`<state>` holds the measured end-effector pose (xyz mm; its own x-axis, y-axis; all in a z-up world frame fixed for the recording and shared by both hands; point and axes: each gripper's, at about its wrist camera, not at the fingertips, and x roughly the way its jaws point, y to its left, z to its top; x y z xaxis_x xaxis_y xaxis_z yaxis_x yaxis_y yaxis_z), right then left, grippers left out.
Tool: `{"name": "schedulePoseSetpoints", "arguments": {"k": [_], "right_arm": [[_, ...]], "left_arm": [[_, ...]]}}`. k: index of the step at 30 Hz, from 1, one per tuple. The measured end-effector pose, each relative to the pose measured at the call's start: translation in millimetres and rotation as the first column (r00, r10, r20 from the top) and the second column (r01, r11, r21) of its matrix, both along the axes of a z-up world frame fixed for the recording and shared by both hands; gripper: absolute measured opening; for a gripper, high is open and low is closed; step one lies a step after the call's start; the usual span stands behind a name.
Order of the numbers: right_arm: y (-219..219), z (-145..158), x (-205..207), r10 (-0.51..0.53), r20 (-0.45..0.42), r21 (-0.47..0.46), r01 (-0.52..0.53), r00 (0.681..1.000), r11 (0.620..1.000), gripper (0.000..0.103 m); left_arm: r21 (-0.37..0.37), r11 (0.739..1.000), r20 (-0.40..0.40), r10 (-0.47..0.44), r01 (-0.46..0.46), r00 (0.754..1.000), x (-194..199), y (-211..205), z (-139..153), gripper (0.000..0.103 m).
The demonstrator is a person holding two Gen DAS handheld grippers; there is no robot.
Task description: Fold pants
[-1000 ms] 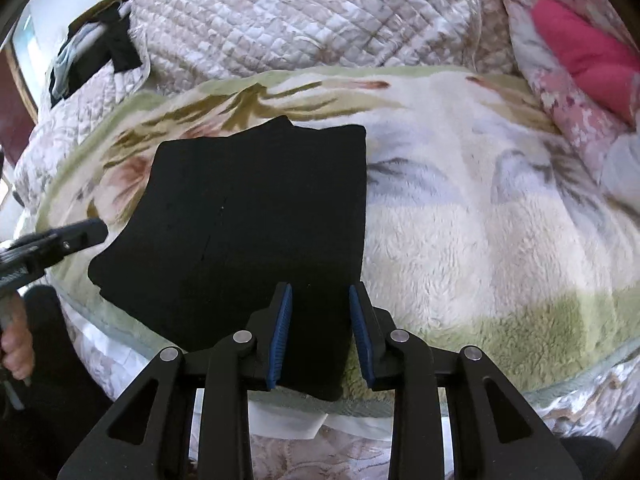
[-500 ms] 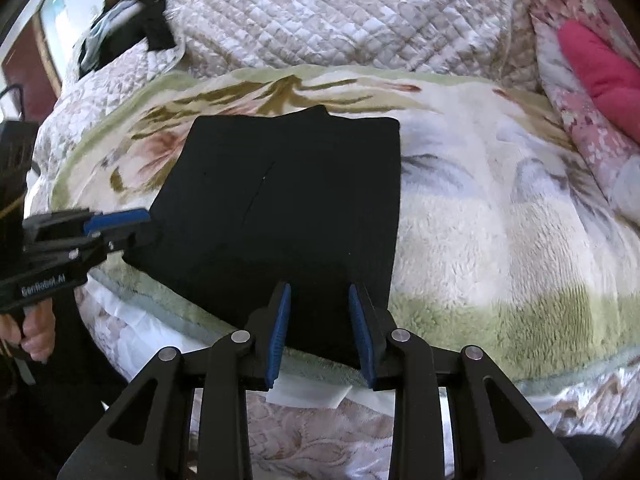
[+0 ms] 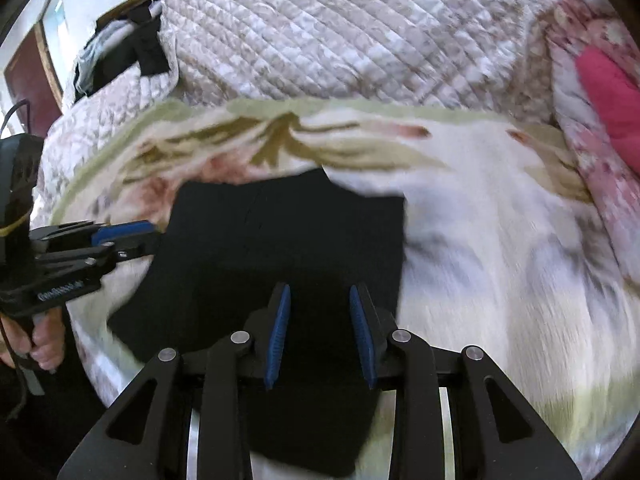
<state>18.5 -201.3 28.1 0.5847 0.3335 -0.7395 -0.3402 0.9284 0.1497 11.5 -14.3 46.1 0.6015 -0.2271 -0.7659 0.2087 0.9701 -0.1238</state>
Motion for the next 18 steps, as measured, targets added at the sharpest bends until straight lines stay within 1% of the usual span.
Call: {"name": "schedulePoseSetpoints", "arguments": {"k": [3, 5, 6, 7, 8, 9, 12, 18], "right_arm": [[8.4, -3.8, 30.5, 0.004, -0.041, 0.018, -0.003, 0.999, 1.000, 0.029], [8.8, -12.9, 47.9, -0.013, -0.078, 0.016, 0.014, 0.997, 1.000, 0.029], [7.3, -20.0, 56.0, -0.031, -0.105, 0.003, 0.032, 0.994, 0.999, 0.028], [4.3, -26.5, 62.3, -0.039, -0.130, 0.008, 0.040, 0.991, 0.999, 0.025], [0.3, -29.6, 65.6, -0.045, -0.140, 0.029, 0.049, 0.989, 0.998, 0.025], [-3.9, -29.8, 66.4, -0.052, -0.142, 0.053, 0.060, 0.989, 0.997, 0.025], [-3.4, -28.7, 67.8, -0.056, -0.131, 0.032, 0.060, 0.990, 0.998, 0.025], [-9.2, -15.8, 59.0, -0.086, -0.114, 0.049, 0.092, 0.990, 0.995, 0.029]], "left_arm": [[0.006, 1.000, -0.005, 0.002, -0.002, 1.000, 29.4, -4.4, -3.1, 0.026], [0.027, 1.000, -0.020, 0.016, -0.015, 1.000, 48.4, -5.9, -11.7, 0.026], [0.031, 0.999, -0.029, 0.020, -0.019, 0.999, 53.4, -5.6, -14.8, 0.026], [0.027, 0.999, -0.039, 0.022, -0.021, 0.999, 57.5, -5.2, -18.9, 0.027], [0.018, 1.000, -0.044, 0.023, -0.023, 0.999, 59.7, -4.5, -21.9, 0.027], [0.015, 1.000, -0.043, 0.024, -0.024, 0.999, 60.9, -4.0, -23.9, 0.027], [0.011, 1.000, -0.036, 0.024, -0.023, 0.999, 61.5, -4.1, -26.2, 0.028], [0.022, 0.999, -0.039, 0.026, -0.025, 0.999, 63.1, -4.4, -20.9, 0.028]]}}
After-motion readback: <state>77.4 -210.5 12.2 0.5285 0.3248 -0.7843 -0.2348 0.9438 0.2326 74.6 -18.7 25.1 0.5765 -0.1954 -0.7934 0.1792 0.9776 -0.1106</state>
